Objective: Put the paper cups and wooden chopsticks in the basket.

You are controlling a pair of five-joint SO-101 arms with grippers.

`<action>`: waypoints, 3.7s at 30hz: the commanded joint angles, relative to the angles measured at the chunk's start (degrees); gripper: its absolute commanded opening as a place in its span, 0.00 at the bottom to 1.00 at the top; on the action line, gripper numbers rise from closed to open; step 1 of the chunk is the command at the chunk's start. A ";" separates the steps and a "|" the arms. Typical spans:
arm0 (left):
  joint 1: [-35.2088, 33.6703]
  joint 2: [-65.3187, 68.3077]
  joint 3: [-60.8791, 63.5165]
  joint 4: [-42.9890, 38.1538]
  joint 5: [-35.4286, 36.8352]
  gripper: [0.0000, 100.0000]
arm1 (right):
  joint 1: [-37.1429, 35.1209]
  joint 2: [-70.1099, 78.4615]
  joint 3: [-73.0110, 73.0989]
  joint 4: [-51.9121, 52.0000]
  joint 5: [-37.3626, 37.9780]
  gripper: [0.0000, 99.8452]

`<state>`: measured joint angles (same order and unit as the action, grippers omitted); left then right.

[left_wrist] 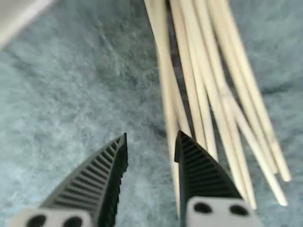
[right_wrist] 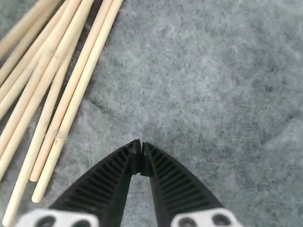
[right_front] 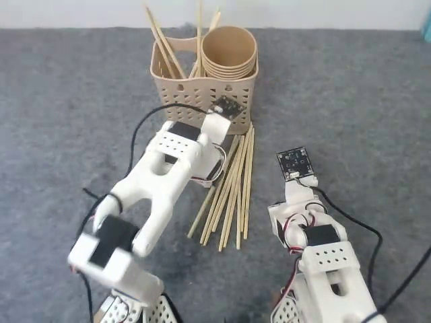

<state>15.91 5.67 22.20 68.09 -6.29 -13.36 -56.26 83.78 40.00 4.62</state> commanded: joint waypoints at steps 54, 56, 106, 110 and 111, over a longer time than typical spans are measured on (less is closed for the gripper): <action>9.23 7.74 4.44 1.85 6.51 0.01 | 0.92 -0.66 -0.53 -1.27 0.70 0.01; 8.97 6.33 4.88 1.85 6.51 0.01 | 0.92 -0.66 -0.53 -1.27 0.70 0.01; -7.82 -66.29 23.96 -23.65 6.51 0.01 | 0.75 -0.66 -0.18 -0.66 0.35 0.01; -9.49 -68.48 24.92 -30.07 6.59 0.01 | 0.92 -0.66 -0.18 -0.92 0.26 0.01; -9.76 -68.84 25.89 -31.38 6.59 0.01 | 1.01 -0.75 -0.53 -0.75 0.26 0.01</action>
<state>7.56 -60.18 46.46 42.77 -0.13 -13.45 -56.26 83.78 40.00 4.62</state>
